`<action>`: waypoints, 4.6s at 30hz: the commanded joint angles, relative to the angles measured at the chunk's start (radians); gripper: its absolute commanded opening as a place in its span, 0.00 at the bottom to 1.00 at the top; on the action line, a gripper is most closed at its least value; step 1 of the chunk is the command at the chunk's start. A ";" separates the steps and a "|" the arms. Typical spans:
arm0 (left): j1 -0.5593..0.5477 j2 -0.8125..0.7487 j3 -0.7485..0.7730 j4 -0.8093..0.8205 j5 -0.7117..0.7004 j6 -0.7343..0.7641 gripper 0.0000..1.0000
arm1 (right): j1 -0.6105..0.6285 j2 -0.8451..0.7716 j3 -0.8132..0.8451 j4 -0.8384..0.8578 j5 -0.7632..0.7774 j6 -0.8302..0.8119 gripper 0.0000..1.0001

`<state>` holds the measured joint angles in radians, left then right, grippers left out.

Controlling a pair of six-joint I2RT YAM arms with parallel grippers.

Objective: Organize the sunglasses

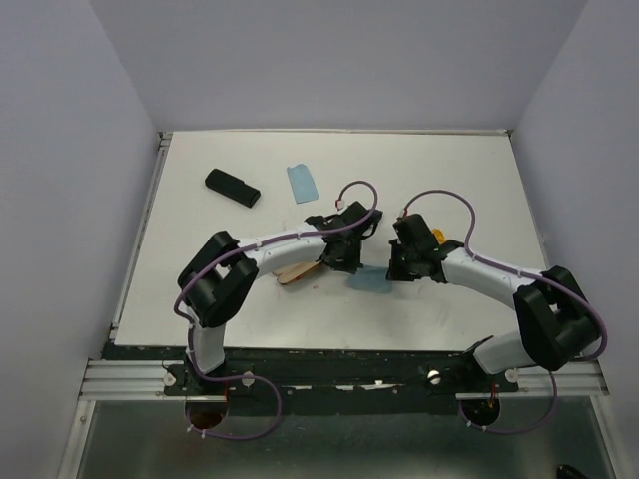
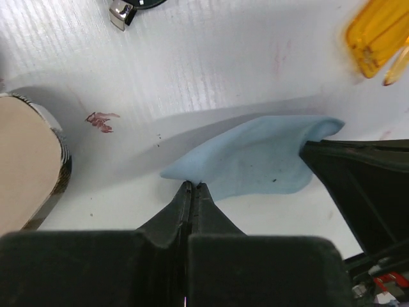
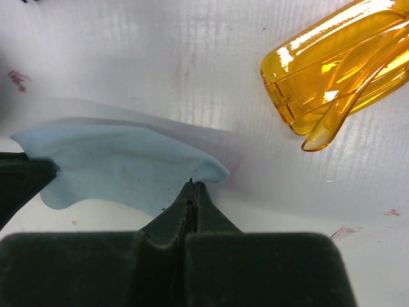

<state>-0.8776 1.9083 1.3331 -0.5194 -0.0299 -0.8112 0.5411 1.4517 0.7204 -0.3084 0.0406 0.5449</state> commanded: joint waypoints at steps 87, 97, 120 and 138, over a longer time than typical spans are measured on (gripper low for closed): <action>0.301 -0.379 -0.380 -0.051 -0.392 -0.192 0.21 | 0.192 0.589 0.705 0.072 -0.130 -0.083 0.28; 0.299 -0.446 -0.397 -0.056 -0.331 -0.171 0.36 | 0.194 0.530 0.648 0.106 -0.107 -0.056 0.33; 0.304 -0.362 -0.374 0.045 -0.281 -0.143 0.04 | 0.238 0.535 0.600 0.248 -0.226 -0.057 0.21; 0.318 -0.336 -0.387 0.025 -0.308 -0.181 0.02 | 0.243 0.556 0.547 0.450 -0.131 -0.011 0.23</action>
<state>-0.5682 1.5730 0.9352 -0.4881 -0.3038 -0.9756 0.7788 2.0056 1.2774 0.0830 -0.1303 0.5186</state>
